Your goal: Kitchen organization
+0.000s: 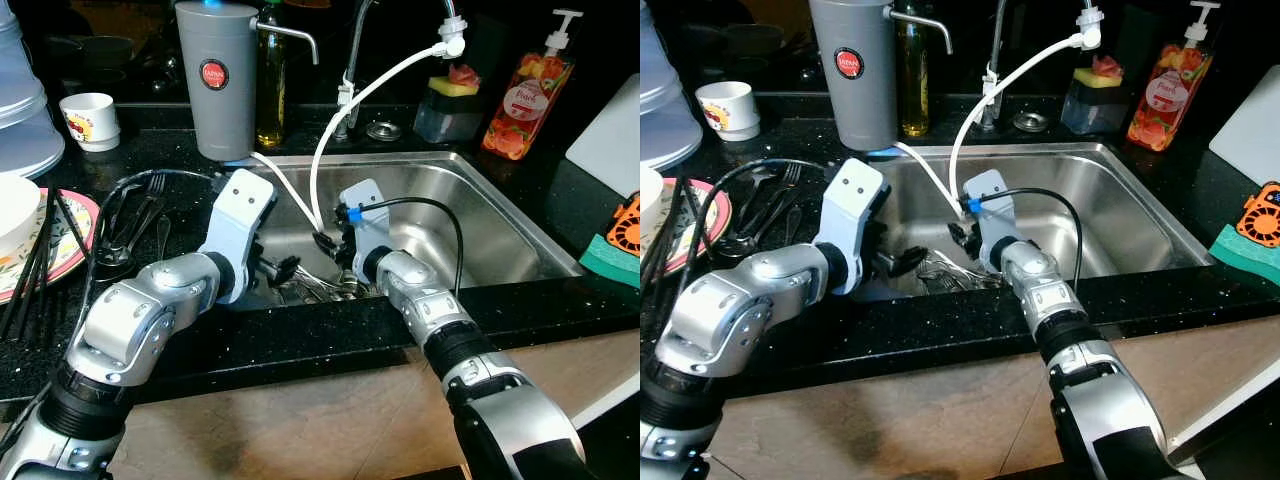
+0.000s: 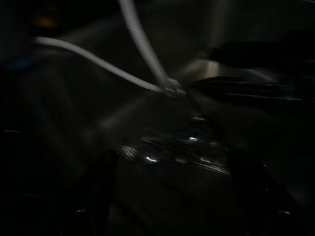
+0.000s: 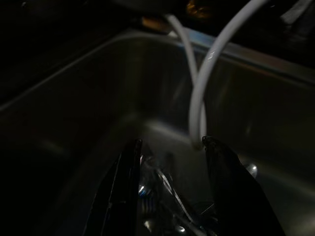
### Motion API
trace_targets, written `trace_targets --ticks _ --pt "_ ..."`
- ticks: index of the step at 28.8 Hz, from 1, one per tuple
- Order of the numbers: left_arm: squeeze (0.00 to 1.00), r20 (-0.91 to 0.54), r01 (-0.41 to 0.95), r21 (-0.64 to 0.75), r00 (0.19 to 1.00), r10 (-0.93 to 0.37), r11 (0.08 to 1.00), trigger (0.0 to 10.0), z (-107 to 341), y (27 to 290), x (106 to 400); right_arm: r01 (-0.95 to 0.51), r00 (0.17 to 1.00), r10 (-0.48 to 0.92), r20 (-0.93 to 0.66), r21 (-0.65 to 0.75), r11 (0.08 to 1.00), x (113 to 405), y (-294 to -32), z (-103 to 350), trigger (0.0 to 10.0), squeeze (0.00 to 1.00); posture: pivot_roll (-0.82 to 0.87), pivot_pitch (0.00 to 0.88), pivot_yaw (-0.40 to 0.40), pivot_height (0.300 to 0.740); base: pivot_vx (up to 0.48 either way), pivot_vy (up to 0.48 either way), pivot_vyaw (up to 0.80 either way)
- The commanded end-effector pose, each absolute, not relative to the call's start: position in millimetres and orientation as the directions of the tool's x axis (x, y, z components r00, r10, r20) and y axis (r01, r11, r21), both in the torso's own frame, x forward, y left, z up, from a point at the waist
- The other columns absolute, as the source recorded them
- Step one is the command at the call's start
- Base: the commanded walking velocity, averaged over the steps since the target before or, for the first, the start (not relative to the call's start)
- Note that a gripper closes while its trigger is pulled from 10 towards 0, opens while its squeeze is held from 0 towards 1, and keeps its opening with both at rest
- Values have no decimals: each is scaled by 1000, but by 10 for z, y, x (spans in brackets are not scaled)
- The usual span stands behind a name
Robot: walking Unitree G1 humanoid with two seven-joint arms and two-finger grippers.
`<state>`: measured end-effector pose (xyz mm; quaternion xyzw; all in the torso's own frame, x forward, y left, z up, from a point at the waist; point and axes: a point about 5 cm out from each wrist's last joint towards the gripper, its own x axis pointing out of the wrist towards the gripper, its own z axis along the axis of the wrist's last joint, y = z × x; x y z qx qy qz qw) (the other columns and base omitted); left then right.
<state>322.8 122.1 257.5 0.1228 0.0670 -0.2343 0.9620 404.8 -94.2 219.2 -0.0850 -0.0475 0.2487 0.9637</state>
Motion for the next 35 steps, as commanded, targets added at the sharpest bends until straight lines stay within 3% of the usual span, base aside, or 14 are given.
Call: trace_targets --ticks 1,4,5,17,27,28,29,30,35 --pt "0 -102 395 230 919 -382 889 10000 2692 1247 3286 -436 882 457 113 -170 884 4069 -979 2324 10000 0 -27 110 -62 740 0 0 0" --pt "0 -22 300 220 953 -303 928 10000 2818 1297 3363 -412 889 433 150 -154 898 4078 -1011 2394 10000 0 -27 110 -62 740 0 0 0" --pt "1000 -26 259 188 966 -259 947 10000 2826 1331 3406 -405 891 426 157 -150 902 4081 -1019 2412 10000 0 -27 110 -62 740 0 0 0" --pt "1000 -106 -13 356 993 55 934 10000 2620 1544 3716 -421 883 439 165 -132 897 4047 -999 2360 10000 0 -27 111 -59 740 0 0 0" --pt "1000 -104 -51 480 988 115 876 10000 2442 1519 3875 -448 868 465 175 -130 885 4012 -975 2330 10000 0 -26 108 -53 740 0 0 0" --pt "82 -108 -48 479 988 113 877 10000 2424 1509 3900 -457 863 474 178 -130 880 4005 -964 2333 10000 0 -28 107 -52 740 0 0 0" --pt "82 -111 -46 478 987 112 877 10000 2414 1504 3914 -463 859 480 180 -129 877 4001 -958 2336 10000 0 -28 107 -52 740 0 0 0" --pt "0 -118 -46 474 986 116 879 10000 2399 1503 3926 -480 849 496 180 -129 868 3992 -941 2342 10000 0 -29 105 -51 740 0 0 0" --pt "0 -231 -12 419 966 119 908 10000 2248 1518 3944 -632 741 652 159 -161 758 3882 -802 2360 10000 0 -29 100 -46 740 0 0 0"
